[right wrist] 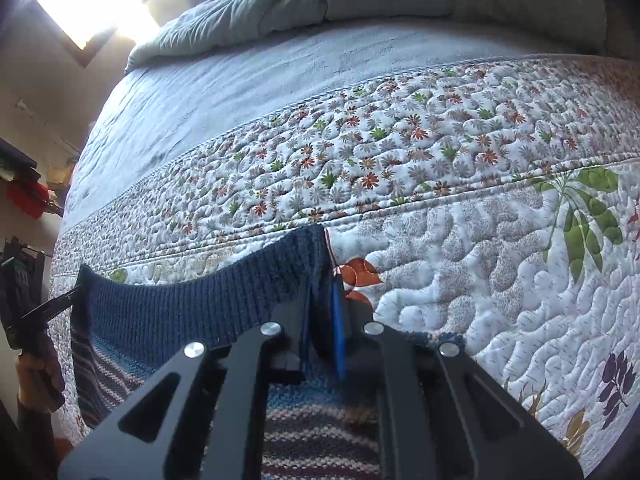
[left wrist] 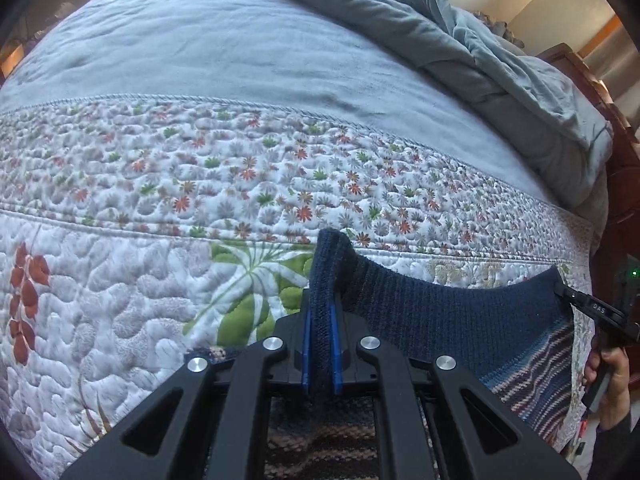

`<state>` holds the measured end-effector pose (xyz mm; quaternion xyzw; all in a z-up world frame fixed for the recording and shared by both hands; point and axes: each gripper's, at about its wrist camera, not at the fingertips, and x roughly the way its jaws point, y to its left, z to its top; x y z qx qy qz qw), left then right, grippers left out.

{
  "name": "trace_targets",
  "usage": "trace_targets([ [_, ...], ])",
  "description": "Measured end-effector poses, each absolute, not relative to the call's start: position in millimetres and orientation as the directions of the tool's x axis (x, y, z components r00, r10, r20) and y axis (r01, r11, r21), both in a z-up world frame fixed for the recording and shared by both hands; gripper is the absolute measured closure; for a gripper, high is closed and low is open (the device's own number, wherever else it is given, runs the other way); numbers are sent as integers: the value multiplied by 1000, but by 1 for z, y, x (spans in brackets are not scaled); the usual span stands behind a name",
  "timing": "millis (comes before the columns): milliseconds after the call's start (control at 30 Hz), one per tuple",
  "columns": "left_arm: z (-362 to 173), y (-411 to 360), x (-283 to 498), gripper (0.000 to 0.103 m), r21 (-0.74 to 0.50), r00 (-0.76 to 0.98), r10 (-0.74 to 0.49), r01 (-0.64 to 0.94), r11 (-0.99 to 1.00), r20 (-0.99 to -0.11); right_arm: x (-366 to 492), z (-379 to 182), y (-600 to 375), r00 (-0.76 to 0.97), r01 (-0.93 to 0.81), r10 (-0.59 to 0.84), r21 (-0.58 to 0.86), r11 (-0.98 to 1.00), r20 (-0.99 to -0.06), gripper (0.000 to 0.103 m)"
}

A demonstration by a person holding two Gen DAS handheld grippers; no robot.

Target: Fold small clothes

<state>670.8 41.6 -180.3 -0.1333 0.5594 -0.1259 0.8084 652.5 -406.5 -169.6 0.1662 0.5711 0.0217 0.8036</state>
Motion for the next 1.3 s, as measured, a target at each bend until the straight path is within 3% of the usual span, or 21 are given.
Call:
trace_targets([
  [567,-219,37,677,95,-332,288,-327,33,943,-900,656,-205,-409,305,189,231,297,936,-924,94],
  [667,-223,37,677,94,-324,277,-319,28,946,-906,657,-210,-411,293,203,229,294,934,-928,91],
  [700,-225,37,677,92,-319,269,-314,25,947,-910,657,-213,-411,284,210,225,289,934,-932,84],
  [733,-226,38,676,89,-317,269,-311,21,948,-912,657,-215,-411,272,218,210,273,937,-939,67],
  [800,-221,42,674,78,-338,276,-325,2,941,-905,654,-208,-414,293,235,164,237,943,-942,52],
  [833,-217,46,673,71,-339,288,-322,-8,941,-902,651,-200,-417,320,239,143,226,944,-936,50],
  [900,-195,55,663,66,-331,359,-305,-13,943,-882,641,-184,-421,362,227,144,237,945,-921,51],
  [1033,-146,56,619,65,-333,469,-346,114,936,-813,600,-150,-420,422,140,233,317,938,-876,57],
  [1133,-125,48,555,64,-406,481,-487,270,873,-729,554,-137,-413,439,73,306,373,925,-845,58],
  [1300,-164,49,483,66,-374,433,-442,238,896,-786,492,-159,-415,431,93,337,413,906,-837,58],
])
